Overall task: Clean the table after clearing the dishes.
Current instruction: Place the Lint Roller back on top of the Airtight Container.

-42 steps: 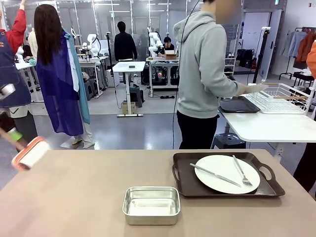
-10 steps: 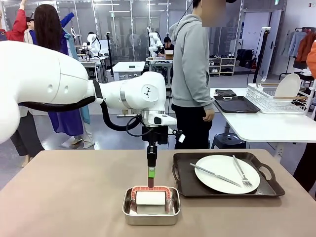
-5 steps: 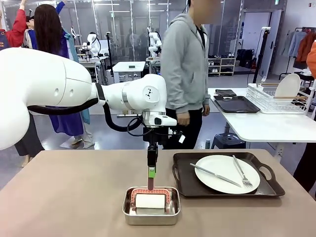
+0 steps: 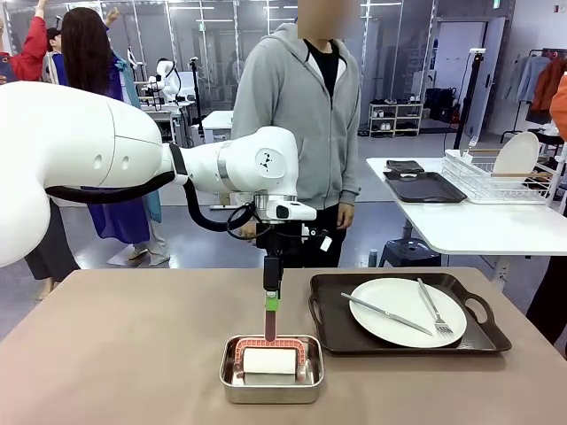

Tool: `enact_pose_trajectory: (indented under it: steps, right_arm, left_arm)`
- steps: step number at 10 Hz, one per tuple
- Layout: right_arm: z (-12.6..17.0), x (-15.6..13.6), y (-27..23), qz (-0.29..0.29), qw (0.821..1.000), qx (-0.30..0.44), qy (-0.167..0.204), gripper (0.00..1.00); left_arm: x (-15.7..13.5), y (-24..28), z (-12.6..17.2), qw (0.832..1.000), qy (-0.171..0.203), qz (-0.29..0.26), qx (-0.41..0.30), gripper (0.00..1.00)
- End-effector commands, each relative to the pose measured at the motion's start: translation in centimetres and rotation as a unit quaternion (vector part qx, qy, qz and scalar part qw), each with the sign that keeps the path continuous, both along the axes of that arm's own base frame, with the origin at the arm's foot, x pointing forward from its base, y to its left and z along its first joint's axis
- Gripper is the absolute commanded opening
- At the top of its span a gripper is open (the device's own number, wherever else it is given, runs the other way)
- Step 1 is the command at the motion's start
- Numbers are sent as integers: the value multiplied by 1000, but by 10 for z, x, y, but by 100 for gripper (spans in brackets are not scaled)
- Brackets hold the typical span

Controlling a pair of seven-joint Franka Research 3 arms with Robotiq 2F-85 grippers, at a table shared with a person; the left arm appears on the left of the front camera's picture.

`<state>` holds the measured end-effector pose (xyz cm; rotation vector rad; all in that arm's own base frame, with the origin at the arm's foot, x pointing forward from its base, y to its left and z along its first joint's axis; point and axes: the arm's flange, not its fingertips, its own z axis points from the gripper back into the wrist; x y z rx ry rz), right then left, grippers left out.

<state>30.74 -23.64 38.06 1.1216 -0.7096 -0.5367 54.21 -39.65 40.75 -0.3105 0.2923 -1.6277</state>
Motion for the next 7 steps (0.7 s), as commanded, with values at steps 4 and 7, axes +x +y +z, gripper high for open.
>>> enact_pose_trajectory:
  steps: [4, 7]
  right_arm:
    - [1, -3, 1, -1, 1000, 4, -5, 100]
    - [1, -3, 1, -1, 1000, 4, -5, 100]
  left_arm:
    - [0, 0, 0, 1000, 0, 0, 0, 99]
    - [0, 0, 0, 1000, 0, 0, 0, 99]
